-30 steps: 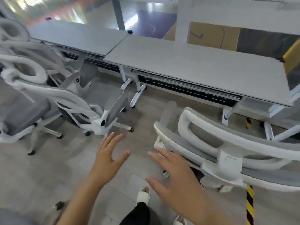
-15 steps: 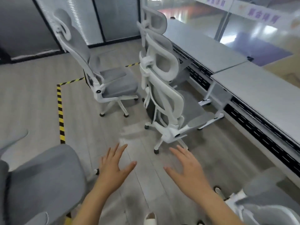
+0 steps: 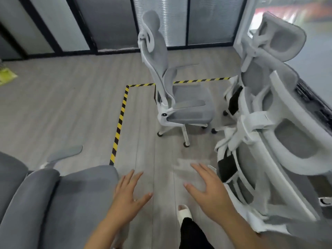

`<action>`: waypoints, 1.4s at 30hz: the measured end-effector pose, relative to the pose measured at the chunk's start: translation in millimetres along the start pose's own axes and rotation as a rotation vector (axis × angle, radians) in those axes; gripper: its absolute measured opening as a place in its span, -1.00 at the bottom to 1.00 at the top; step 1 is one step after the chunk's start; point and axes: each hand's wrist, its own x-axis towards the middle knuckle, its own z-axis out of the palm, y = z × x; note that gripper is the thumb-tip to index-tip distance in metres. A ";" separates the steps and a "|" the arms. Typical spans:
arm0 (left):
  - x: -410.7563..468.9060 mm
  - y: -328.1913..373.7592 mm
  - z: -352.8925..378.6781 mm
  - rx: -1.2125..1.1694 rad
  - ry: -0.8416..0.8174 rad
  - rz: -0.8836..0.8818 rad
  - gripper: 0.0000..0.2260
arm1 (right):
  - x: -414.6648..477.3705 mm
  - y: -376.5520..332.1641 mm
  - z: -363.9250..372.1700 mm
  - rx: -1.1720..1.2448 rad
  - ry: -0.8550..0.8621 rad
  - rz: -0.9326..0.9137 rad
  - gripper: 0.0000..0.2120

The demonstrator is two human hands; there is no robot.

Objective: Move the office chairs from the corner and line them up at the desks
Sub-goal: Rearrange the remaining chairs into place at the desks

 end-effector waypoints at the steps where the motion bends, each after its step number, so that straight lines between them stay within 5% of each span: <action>1: 17.4 7.8 -13.9 0.020 0.005 -0.015 -0.27 | 25.9 -7.3 -5.2 0.007 -0.014 -0.002 -0.42; 10: 147.9 11.2 -103.0 -0.143 0.156 -0.209 -0.10 | 270.3 -89.2 2.0 0.040 -0.161 -0.119 -0.43; 12: 181.0 0.6 -116.2 -0.179 0.149 -0.227 -0.21 | 322.9 -116.8 5.7 0.039 -0.161 -0.188 -0.44; 15: 248.5 -23.5 -149.2 -0.182 0.193 -0.228 -0.36 | 414.3 -164.5 8.0 0.000 -0.080 -0.293 -0.45; 23: 453.4 -66.1 -303.9 -0.235 0.241 -0.102 -0.29 | 622.5 -321.2 -24.0 -0.028 0.220 -0.342 -0.49; 32: 726.9 -28.0 -411.4 0.050 -0.012 0.264 -0.33 | 835.6 -368.4 -45.6 -0.071 0.206 0.168 -0.29; 36: 834.1 -0.5 -415.5 0.257 -0.191 0.505 -0.32 | 896.2 -372.8 -32.0 -0.045 0.223 0.234 -0.64; 40: 922.0 6.4 -424.6 0.245 -0.392 0.562 -0.33 | 902.8 -384.3 -12.9 -0.137 0.261 0.187 -0.96; 42: 955.0 4.3 -436.4 0.243 -0.468 0.608 -0.30 | 912.2 -397.9 -5.9 -0.156 0.236 0.221 -0.91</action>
